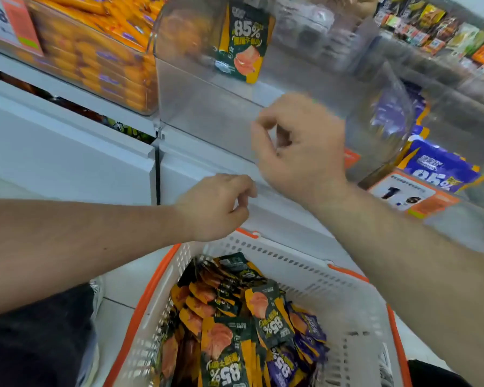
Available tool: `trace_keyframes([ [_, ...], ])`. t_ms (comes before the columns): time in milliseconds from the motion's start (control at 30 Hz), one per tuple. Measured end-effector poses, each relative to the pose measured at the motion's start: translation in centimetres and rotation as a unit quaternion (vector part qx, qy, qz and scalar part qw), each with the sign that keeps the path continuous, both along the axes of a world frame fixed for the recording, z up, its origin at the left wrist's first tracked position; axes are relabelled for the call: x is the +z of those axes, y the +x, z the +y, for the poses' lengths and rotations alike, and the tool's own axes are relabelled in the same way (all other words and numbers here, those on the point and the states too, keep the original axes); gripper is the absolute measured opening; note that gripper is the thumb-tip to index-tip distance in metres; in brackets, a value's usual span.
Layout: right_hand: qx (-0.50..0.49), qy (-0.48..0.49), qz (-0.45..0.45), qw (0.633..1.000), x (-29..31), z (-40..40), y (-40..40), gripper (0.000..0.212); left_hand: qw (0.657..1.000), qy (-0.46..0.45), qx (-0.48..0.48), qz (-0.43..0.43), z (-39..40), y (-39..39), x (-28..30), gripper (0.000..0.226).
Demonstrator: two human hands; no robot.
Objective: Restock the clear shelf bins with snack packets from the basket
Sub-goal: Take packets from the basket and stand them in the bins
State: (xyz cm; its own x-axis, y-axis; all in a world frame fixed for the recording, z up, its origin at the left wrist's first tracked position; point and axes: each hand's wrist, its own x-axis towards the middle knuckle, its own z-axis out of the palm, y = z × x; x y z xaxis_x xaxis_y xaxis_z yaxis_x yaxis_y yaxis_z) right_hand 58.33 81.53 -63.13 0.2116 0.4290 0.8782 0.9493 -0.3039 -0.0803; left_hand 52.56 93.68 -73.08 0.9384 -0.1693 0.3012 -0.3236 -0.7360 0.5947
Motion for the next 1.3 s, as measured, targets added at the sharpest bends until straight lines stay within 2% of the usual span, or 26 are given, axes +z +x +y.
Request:
trace_keyframes([
  [67,-0.013,-0.022,0.116,0.993,-5.3,-2.7,-2.3,0.017,0.997,0.037,-0.010,0.065,-0.7,-0.8,-1.2,0.014],
  [133,-0.097,-0.084,0.263,0.956,-10.8,-5.0,-3.7,0.021,0.990,0.051,-0.017,0.128,-1.4,-1.5,-2.3,0.012],
  [167,-0.153,-0.149,0.340,0.916,-13.3,-6.2,-3.8,0.023,0.986,0.059,-0.017,0.157,-1.7,-1.8,-2.8,0.017],
  [233,-0.232,-0.320,0.485,0.780,-17.5,-8.1,-4.0,0.026,0.977,0.087,-0.023,0.194,-2.1,-2.1,-3.7,0.029],
  [300,-0.246,-0.412,0.597,0.643,-20.9,-9.7,-4.7,0.022,0.969,0.113,-0.043,0.218,-2.5,-2.5,-4.3,0.030],
  [333,-0.259,-0.439,0.621,0.596,-22.3,-10.1,-5.1,0.025,0.964,0.119,-0.054,0.230,-2.7,-2.6,-4.5,0.029],
  [367,-0.291,-0.454,0.632,0.557,-23.6,-10.3,-5.4,0.045,0.960,0.124,-0.066,0.243,-2.8,-2.7,-4.7,0.029],
  [433,-0.342,-0.463,0.641,0.508,-25.3,-10.4,-6.1,0.094,0.953,0.135,-0.086,0.257,-3.0,-2.8,-4.7,0.029],
  [467,-0.349,-0.475,0.638,0.495,-26.0,-10.4,-6.5,0.101,0.950,0.140,-0.094,0.261,-2.9,-3.0,-4.8,0.029],
  [500,-0.344,-0.492,0.627,0.496,-26.6,-10.4,-6.8,0.088,0.947,0.142,-0.100,0.269,-2.8,-3.1,-4.9,0.030],
  [567,-0.312,-0.524,0.588,0.532,-26.9,-10.6,-7.4,0.033,0.941,0.131,-0.106,0.292,-2.5,-3.3,-5.3,0.031],
  [600,-0.303,-0.540,0.567,0.544,-26.8,-10.6,-7.7,0.019,0.938,0.128,-0.108,0.302,-2.3,-3.3,-5.4,0.032],
  [700,-0.296,-0.583,0.466,0.596,-25.1,-10.3,-7.6,0.022,0.931,0.139,-0.114,0.316,-2.0,-3.6,-5.9,0.036],
  [767,-0.304,-0.568,0.419,0.640,-23.0,-9.8,-7.1,0.024,0.929,0.145,-0.117,0.320,-1.7,-3.6,-6.1,0.040],
  [833,-0.306,-0.491,0.451,0.680,-21.0,-9.7,-6.3,0.019,0.926,0.163,-0.126,0.317,-1.4,-3.6,-6.2,0.046],
  [867,-0.296,-0.428,0.510,0.685,-19.9,-9.7,-6.0,0.019,0.924,0.187,-0.133,0.307,-1.2,-3.6,-6.1,0.050],
  [900,-0.276,-0.340,0.602,0.668,-18.9,-9.6,-5.5,0.022,0.921,0.216,-0.142,0.290,-1.0,-3.7,-6.1,0.056],
  [933,-0.246,-0.233,0.702,0.626,-17.9,-9.2,-5.2,0.023,0.918,0.247,-0.149,0.272,-0.8,-3.8,-6.1,0.063],
  [1000,-0.190,-0.039,0.849,0.491,-16.3,-8.6,-5.1,0.022,0.917,0.282,-0.147,0.239,-0.4,-4.2,-6.0,0.080],
  [1067,-0.145,0.056,0.914,0.375,-14.8,-8.3,-5.2,0.027,0.930,0.275,-0.140,0.201,-0.2,-4.8,-5.8,0.088],
  [1133,-0.093,0.093,0.942,0.307,-13.8,-8.2,-5.4,0.032,0.961,0.190,-0.110,0.169,-0.3,-4.9,-5.9,0.069],
  [1200,-0.059,0.091,0.953,0.283,-13.1,-7.9,-5.7,0.027,0.978,0.047,-0.046,0.197,-0.5,-3.9,-6.5,0.033],
  [1233,-0.068,0.068,0.951,0.295,-13.1,-8.0,-5.7,0.027,0.968,-0.017,-0.013,0.250,-0.5,-3.3,-6.5,0.020],
  [1267,-0.081,0.030,0.942,0.323,-13.0,-7.9,-5.7,0.029,0.949,-0.071,0.005,0.306,-0.4,-2.8,-6.6,0.017],
  [1300,-0.102,-0.002,0.925,0.367,-13.1,-8.1,-5.7,0.027,0.934,-0.107,0.009,0.341,-0.4,-2.5,-6.7,0.022],
])
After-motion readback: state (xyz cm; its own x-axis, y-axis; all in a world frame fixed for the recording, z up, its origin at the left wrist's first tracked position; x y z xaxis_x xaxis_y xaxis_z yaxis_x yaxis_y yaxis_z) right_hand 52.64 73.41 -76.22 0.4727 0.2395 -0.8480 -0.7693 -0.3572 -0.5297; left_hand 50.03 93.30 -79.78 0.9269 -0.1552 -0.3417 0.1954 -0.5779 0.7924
